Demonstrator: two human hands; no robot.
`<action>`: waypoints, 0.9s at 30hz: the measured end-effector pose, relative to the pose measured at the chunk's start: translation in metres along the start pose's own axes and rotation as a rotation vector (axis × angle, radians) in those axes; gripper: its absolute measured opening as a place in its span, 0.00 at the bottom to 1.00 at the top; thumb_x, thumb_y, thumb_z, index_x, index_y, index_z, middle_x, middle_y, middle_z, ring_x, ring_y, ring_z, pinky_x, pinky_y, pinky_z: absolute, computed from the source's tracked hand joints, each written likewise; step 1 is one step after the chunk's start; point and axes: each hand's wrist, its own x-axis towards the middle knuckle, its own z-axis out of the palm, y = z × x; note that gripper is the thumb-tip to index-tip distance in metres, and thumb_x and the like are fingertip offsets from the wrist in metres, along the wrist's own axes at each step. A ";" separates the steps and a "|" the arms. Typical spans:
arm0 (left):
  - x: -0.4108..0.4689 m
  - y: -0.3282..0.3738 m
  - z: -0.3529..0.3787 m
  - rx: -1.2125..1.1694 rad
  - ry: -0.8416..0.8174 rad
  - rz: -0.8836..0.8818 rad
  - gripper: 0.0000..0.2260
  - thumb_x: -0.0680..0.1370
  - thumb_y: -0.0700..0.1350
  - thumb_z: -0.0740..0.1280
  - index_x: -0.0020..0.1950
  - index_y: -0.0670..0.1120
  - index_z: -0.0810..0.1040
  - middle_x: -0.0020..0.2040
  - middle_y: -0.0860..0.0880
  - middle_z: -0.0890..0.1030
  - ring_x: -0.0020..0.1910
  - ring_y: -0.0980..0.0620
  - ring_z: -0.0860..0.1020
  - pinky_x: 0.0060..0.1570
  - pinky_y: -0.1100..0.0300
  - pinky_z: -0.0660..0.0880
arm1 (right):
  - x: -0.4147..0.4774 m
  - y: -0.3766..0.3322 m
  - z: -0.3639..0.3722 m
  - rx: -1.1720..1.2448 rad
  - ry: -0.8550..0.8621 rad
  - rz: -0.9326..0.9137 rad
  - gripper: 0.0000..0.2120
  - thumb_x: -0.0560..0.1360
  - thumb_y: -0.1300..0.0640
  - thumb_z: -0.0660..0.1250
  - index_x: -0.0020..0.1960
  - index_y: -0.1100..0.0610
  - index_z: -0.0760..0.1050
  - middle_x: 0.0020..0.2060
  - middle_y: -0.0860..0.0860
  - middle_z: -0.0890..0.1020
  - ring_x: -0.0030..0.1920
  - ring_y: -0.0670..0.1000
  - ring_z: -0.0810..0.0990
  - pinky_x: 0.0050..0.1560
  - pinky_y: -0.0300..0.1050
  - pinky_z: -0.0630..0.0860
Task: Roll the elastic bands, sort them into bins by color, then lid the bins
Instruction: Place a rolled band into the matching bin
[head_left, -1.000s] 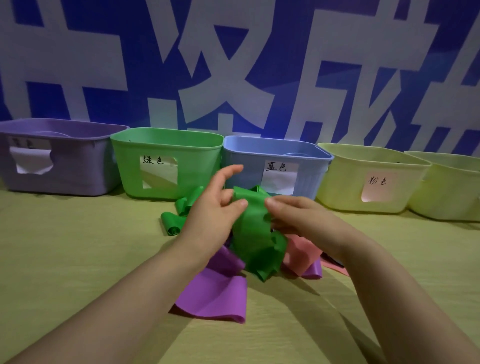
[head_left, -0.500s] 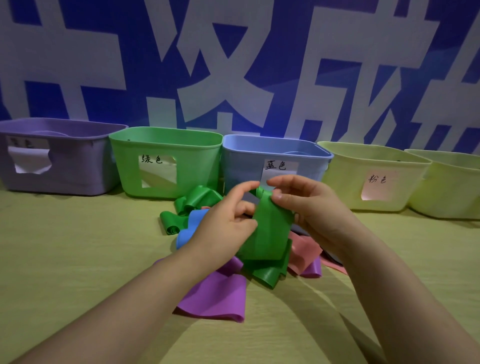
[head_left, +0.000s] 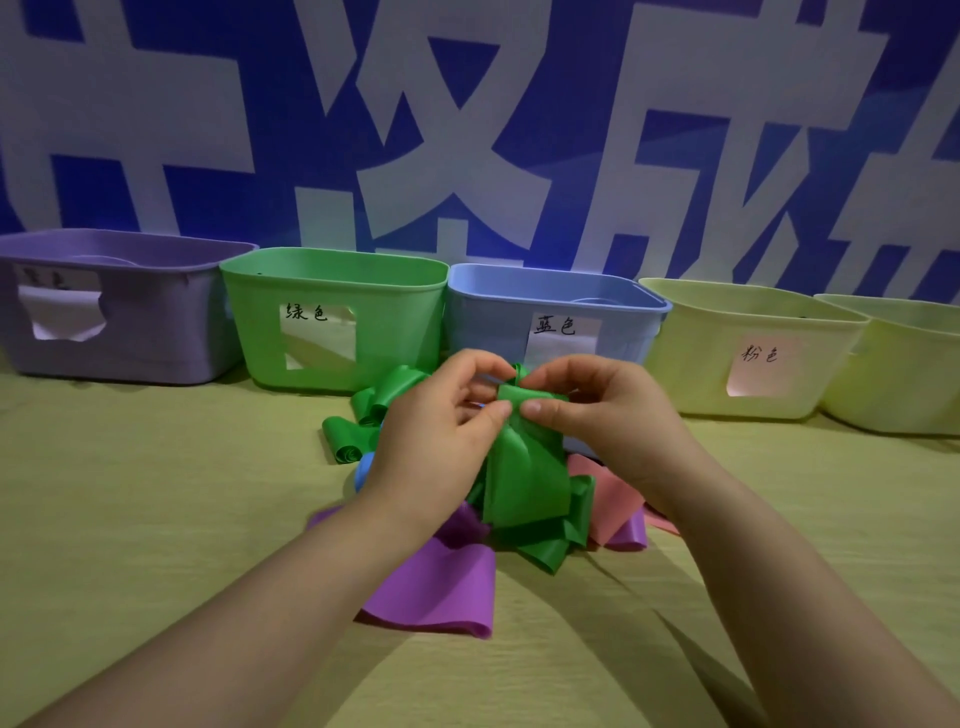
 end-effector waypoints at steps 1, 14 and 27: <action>0.000 0.000 0.000 0.012 -0.001 0.005 0.17 0.74 0.34 0.67 0.43 0.58 0.74 0.39 0.56 0.79 0.41 0.56 0.80 0.47 0.60 0.78 | 0.000 0.000 0.000 -0.014 0.006 0.004 0.07 0.68 0.61 0.74 0.40 0.50 0.79 0.39 0.49 0.83 0.43 0.48 0.82 0.53 0.48 0.79; -0.002 -0.001 -0.002 0.282 0.097 0.155 0.05 0.72 0.39 0.71 0.42 0.48 0.80 0.33 0.55 0.80 0.36 0.58 0.77 0.38 0.65 0.73 | -0.003 -0.004 0.000 -0.222 0.025 -0.087 0.08 0.67 0.60 0.75 0.36 0.48 0.78 0.34 0.48 0.82 0.36 0.44 0.80 0.43 0.40 0.78; -0.001 -0.005 -0.003 0.375 0.095 0.213 0.02 0.71 0.41 0.70 0.43 0.46 0.82 0.35 0.54 0.80 0.38 0.58 0.75 0.37 0.73 0.67 | -0.005 -0.005 -0.001 -0.330 0.010 -0.070 0.06 0.68 0.55 0.74 0.45 0.51 0.83 0.33 0.40 0.80 0.36 0.38 0.80 0.40 0.34 0.78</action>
